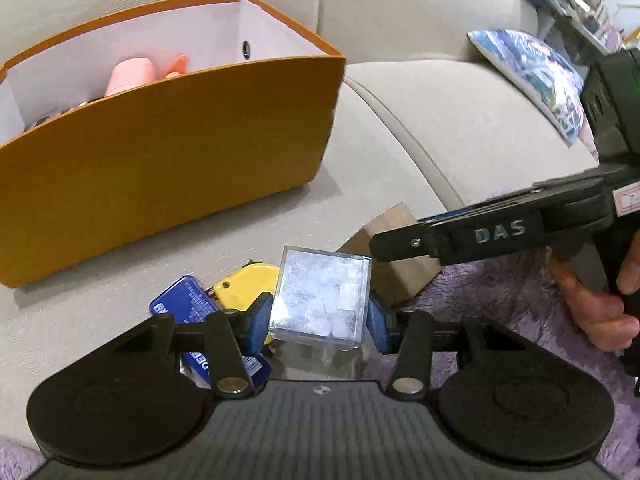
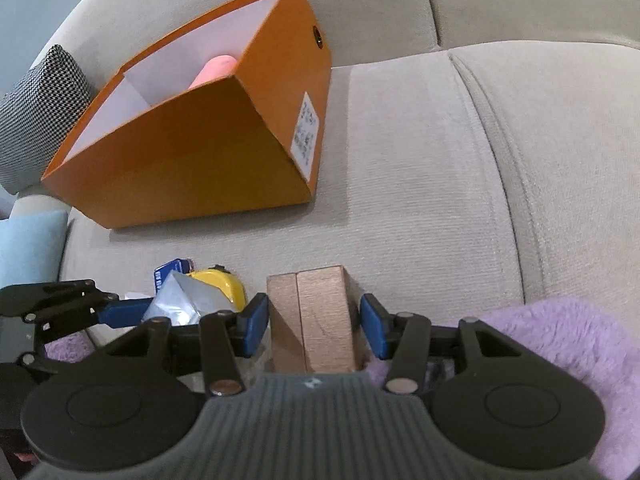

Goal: Organize rigid objects
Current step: 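Grasp the clear cube box with the left tool while the right tool grasps the brown gift box, then lift both held boxes and carry them over the orange box, then lower the brown gift box into the orange box and open the right tool, then lower the clear cube box beside the gift box and open the left tool, then move both open tools back to the remaining pile, then grasp the white lotion bottle with the left tool while the right tool grasps the dark spray can, then lift the lotion bottle and spray can toward the orange box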

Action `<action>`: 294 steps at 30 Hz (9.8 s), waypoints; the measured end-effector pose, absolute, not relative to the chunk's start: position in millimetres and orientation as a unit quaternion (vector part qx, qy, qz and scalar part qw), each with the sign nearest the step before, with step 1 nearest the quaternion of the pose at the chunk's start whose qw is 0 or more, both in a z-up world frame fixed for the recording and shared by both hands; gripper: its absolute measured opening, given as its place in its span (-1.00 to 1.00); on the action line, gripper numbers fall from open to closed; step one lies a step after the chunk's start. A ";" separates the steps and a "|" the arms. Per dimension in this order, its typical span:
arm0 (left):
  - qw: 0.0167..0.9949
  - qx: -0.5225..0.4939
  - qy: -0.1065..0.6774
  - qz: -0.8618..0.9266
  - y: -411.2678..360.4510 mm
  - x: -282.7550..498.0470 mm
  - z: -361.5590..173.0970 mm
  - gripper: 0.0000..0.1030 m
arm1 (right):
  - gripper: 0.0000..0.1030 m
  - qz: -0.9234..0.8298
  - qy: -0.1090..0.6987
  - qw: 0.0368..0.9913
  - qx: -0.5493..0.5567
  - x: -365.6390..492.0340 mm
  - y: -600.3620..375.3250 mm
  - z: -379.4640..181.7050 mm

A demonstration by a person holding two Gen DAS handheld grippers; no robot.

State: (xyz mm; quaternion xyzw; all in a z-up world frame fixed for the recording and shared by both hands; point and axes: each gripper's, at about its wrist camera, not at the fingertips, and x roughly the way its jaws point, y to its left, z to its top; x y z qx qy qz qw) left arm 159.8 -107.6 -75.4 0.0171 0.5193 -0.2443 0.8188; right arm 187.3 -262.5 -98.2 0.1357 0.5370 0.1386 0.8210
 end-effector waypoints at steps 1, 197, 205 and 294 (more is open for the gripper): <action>0.819 0.013 0.519 -0.244 -104.4 159.0 -74.5 0.09 | -0.11 0.139 0.537 0.820 0.143 186.4 -263.8 -96.9; 0.848 -0.067 0.476 -0.224 -52.7 262.9 16.9 -0.52 | -0.32 0.151 0.369 0.917 0.019 244.0 -208.3 10.3; 0.862 -0.074 0.462 -0.196 -16.0 188.7 10.9 -0.49 | -0.30 0.162 0.381 0.908 0.060 173.9 -184.5 -10.1; 0.868 -0.144 0.452 -0.145 43.6 131.5 -38.8 -0.48 | -0.24 0.208 0.412 0.887 0.028 127.2 -119.0 -56.6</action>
